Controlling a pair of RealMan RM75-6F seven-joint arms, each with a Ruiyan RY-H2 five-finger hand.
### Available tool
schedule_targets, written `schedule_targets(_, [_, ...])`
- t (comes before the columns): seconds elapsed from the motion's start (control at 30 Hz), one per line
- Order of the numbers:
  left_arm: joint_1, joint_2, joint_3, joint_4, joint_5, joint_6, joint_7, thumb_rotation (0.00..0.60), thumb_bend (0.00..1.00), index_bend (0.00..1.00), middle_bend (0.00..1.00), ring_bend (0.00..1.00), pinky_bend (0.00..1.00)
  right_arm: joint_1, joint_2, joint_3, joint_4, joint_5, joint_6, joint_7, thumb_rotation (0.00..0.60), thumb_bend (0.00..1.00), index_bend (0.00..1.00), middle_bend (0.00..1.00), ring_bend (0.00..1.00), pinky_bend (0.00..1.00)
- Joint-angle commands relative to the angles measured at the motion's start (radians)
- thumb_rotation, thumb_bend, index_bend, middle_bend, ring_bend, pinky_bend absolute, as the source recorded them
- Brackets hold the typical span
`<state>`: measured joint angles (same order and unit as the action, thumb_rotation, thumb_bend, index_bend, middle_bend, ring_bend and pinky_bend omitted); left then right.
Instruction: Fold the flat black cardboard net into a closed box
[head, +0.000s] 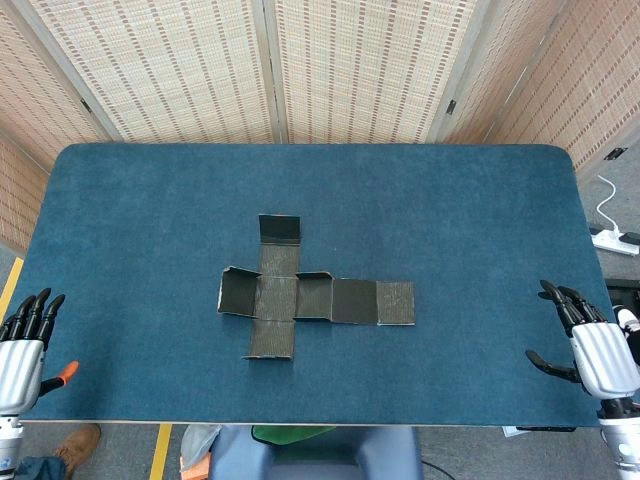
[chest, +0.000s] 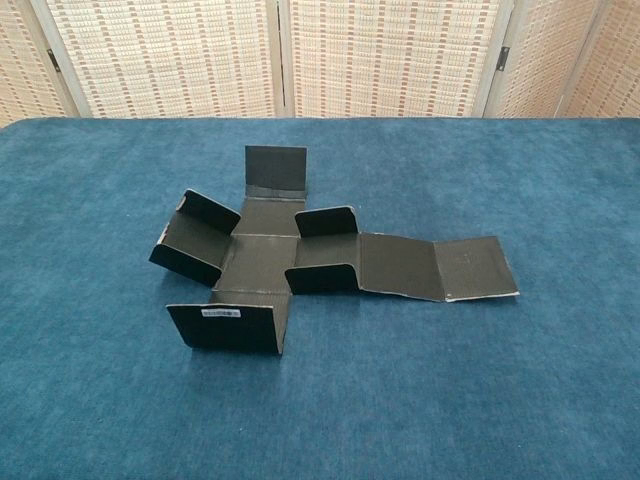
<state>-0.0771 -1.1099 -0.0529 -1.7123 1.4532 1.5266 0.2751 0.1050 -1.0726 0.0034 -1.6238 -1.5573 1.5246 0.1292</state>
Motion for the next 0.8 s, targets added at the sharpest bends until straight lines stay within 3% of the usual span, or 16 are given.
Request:
schedule_targets(0.03, [-0.004, -0.002, 0.001, 0.005, -0.001, -0.009, -0.003, 0.6, 0.2, 0.05, 0.0, 0.02, 0.19, 0.0, -0.004, 0.004, -0.011, 0.008, -0.01, 0.003, 0.6, 0.13, 0.07, 0.22, 0.14, 0.27])
schedule_targets(0.2, [-0.005, -0.005, 0.005, 0.016, 0.005, -0.014, -0.014, 0.6, 0.2, 0.05, 0.0, 0.02, 0.19, -0.019, -0.011, -0.001, -0.026, 0.009, 0.0, -0.002, 0.6, 0.13, 0.07, 0.22, 0.16, 0.29])
schedule_targets(0.3, [-0.007, 0.002, 0.004, 0.025, 0.012, -0.017, -0.03, 0.6, 0.2, 0.05, 0.0, 0.02, 0.19, -0.037, -0.018, 0.006, -0.041, 0.025, 0.02, -0.027, 0.6, 0.13, 0.07, 0.22, 0.21, 0.36])
schedule_targets(0.4, [-0.008, 0.014, -0.001, 0.03, 0.02, -0.007, -0.033, 0.6, 0.2, 0.05, 0.0, 0.02, 0.19, -0.039, -0.021, 0.016, -0.084, 0.035, 0.024, -0.081, 0.6, 0.13, 0.07, 0.23, 0.29, 0.48])
schedule_targets(0.6, [-0.002, 0.029, -0.003, 0.042, 0.036, 0.01, -0.075, 0.6, 0.2, 0.05, 0.0, 0.02, 0.19, 0.026, -0.033, 0.036, -0.256, 0.105, -0.11, -0.264, 0.6, 0.12, 0.04, 0.18, 0.63, 0.93])
schedule_targets(0.67, [-0.001, 0.024, 0.001, 0.051, 0.046, 0.013, -0.08, 0.6, 0.2, 0.05, 0.0, 0.02, 0.19, 0.069, -0.039, 0.051, -0.327, 0.165, -0.188, -0.337, 0.6, 0.11, 0.0, 0.11, 0.7, 0.99])
schedule_targets(0.8, [-0.001, 0.019, 0.009, 0.063, 0.067, 0.015, -0.104, 0.6, 0.21, 0.05, 0.0, 0.02, 0.19, 0.156, -0.101, 0.098, -0.411, 0.322, -0.298, -0.482, 0.6, 0.11, 0.0, 0.06, 0.74, 1.0])
